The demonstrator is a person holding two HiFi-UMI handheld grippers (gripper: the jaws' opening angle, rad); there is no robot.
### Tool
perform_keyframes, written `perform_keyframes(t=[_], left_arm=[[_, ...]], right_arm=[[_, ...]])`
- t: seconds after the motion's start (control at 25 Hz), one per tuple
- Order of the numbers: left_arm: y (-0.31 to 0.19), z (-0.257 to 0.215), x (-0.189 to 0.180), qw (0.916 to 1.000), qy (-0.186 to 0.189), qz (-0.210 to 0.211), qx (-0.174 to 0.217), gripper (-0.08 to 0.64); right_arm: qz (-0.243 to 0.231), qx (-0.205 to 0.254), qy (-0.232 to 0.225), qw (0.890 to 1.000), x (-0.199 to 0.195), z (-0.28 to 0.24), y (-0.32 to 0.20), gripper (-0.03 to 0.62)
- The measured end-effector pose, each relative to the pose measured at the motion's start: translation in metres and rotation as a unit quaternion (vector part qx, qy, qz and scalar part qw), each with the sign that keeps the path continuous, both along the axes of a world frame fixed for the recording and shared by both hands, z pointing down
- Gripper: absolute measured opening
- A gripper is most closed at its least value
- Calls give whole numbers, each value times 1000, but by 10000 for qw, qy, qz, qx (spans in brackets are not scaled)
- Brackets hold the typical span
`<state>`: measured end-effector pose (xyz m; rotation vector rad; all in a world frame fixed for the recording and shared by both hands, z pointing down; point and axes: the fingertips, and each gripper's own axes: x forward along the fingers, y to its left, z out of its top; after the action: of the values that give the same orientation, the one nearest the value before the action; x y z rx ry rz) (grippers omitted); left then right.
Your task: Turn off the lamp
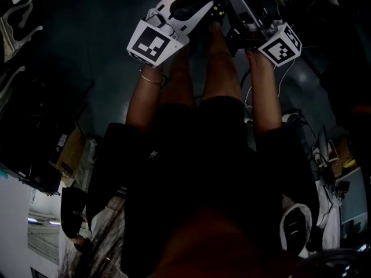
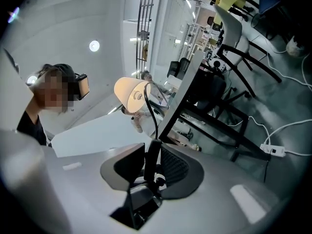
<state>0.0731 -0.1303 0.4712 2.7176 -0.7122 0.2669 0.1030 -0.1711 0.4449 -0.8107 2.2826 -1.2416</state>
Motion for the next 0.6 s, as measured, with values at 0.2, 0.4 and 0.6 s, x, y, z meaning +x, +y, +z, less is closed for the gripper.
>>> perform_keyframes(t=[0.2,0.4,0.6], left_arm=[[0,0,2,9999,72,-18,-111,23],[1,4,4,9998,94,17,-186,23],[2,5,5,9998,55,78,-194,23]], right_arm=[[-1,-7,-82,10000,0,0,1,94],[13,-70,-126,9999,2,3,1,90],[47,-152,-210,9997,3,5,2,87]])
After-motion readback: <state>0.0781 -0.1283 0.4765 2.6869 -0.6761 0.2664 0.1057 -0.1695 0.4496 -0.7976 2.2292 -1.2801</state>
